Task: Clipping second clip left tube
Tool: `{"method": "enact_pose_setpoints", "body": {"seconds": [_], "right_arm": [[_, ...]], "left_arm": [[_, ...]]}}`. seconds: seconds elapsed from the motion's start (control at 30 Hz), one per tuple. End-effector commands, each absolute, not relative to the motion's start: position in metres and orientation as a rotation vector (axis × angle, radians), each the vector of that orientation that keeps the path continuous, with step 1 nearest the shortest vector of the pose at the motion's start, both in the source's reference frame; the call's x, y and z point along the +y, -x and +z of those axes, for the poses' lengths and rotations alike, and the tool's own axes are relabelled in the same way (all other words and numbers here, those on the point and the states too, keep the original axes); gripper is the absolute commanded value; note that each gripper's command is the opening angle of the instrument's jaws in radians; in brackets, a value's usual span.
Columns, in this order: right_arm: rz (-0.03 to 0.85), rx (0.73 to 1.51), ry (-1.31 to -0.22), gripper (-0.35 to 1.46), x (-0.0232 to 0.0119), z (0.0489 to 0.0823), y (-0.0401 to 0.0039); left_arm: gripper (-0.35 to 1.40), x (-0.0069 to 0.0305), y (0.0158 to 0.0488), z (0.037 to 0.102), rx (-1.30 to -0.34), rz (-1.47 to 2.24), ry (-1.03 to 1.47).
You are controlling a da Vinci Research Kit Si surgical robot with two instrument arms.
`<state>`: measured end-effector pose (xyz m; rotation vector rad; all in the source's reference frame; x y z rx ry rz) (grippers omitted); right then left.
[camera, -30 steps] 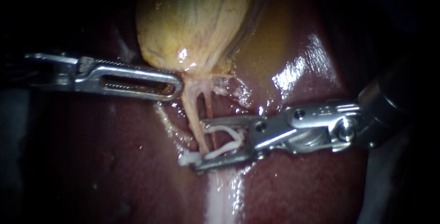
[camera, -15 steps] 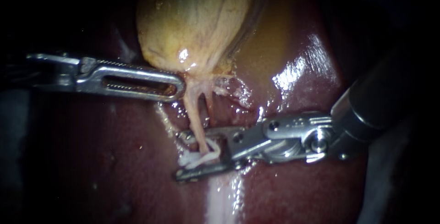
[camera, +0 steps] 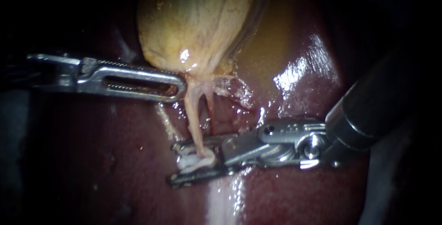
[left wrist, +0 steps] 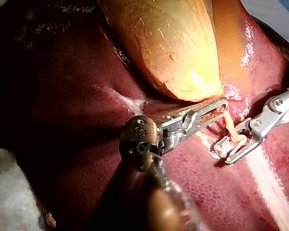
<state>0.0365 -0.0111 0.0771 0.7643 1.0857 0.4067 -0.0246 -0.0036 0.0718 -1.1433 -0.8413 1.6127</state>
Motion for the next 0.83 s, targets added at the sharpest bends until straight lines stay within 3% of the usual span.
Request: {"method": "enact_pose_setpoints", "body": {"seconds": [0.03,0.13,0.3,0.83], "right_arm": [[0.418,1.080,-0.773,-0.04,-0.0111,0.0772,-0.0365],[0.439,1.071,-0.785,-0.34,-0.0110,0.0773,-0.0362],[0.474,1.043,-0.816,-0.35,-0.0108,0.0775,-0.0360],[0.470,1.029,-0.827,-0.35,-0.0107,0.0777,-0.0359]], "left_arm": [[-0.35,-0.0036,0.0246,0.0720,-0.842,1.613,1.143],[-0.35,-0.0036,0.0246,0.0720,-0.842,1.613,1.143],[-0.35,-0.0036,0.0245,0.0720,-0.842,1.613,1.144],[-0.35,-0.0035,0.0245,0.0722,-0.843,1.614,1.144]]}}
